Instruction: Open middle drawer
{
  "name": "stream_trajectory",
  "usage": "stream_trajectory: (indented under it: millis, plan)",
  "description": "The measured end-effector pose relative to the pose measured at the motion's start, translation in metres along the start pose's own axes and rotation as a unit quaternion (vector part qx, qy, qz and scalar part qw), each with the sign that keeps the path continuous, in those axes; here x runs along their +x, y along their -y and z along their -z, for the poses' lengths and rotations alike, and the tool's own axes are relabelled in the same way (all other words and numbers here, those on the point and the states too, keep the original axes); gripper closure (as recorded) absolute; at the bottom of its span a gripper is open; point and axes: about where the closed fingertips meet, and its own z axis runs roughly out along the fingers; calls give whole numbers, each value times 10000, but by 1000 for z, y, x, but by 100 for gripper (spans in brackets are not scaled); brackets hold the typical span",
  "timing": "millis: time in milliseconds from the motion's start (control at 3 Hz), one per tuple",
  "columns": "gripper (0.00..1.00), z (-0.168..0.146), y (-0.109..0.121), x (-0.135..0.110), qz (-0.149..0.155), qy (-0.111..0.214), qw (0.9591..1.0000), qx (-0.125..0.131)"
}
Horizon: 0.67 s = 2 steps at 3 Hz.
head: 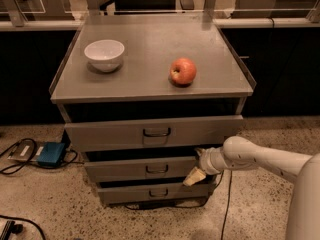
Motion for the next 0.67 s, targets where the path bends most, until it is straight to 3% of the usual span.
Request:
stream_trajectory:
  millis: [667]
  plan:
    - [65,0,0,0,0,0,10000,-1]
